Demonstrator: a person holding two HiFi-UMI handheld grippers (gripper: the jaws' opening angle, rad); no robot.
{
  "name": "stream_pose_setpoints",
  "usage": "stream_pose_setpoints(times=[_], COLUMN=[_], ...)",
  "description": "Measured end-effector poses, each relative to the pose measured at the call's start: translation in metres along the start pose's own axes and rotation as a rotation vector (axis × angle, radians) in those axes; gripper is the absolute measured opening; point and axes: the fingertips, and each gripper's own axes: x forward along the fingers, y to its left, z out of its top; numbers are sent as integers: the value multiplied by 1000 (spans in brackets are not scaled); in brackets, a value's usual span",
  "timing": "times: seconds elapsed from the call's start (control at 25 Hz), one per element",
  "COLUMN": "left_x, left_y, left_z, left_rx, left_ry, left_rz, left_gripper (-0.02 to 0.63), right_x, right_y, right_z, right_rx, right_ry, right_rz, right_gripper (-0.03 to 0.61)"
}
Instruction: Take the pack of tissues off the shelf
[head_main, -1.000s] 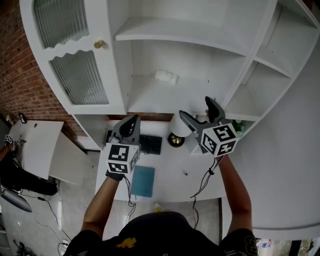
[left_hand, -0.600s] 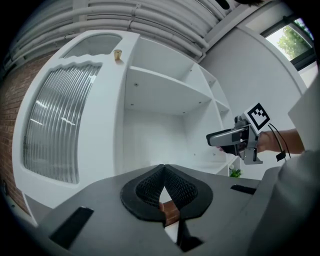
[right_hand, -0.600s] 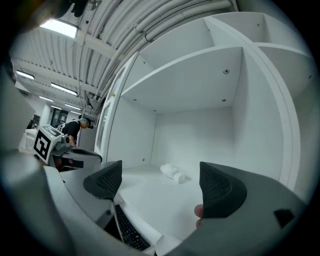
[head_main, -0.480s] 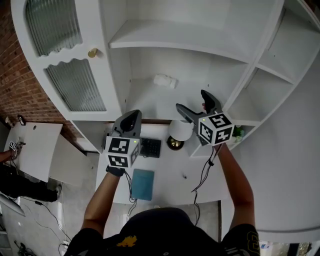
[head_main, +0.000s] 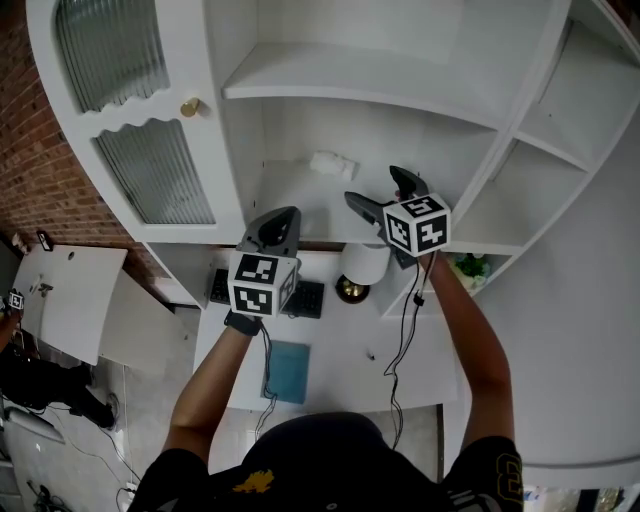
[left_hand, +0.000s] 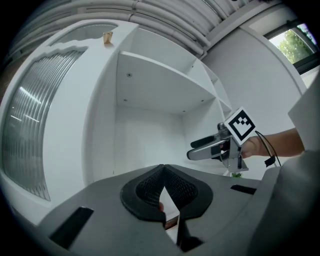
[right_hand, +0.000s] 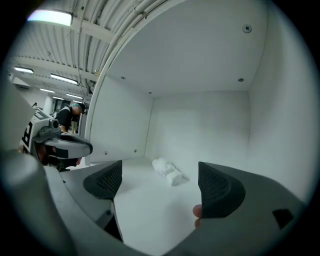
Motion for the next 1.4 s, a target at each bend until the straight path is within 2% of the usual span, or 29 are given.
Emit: stream_pose_setpoints(times=[0.32, 0.8, 1.08, 1.2, 1.4], left_x=[16, 29, 31, 31, 31], left_y=[-11, -2, 0, 0, 2], left_z=[0, 1, -1, -3, -5], left_rx=[104, 109, 111, 117, 119], left_ry=[31, 41, 45, 49, 52], left_rz=[-26, -27, -25, -30, -30], left_gripper=[17, 18, 17, 17, 17], right_x=[34, 76, 96, 102, 110], right_y=[-10, -19, -30, -31, -31], right_z=[-13, -29, -49, -51, -54], right_rx=[12, -19, 4, 31, 20], right_ry=[100, 222, 305, 318, 333], right_rz=[38, 64, 73, 90, 97], right_gripper=[471, 471, 471, 471, 461])
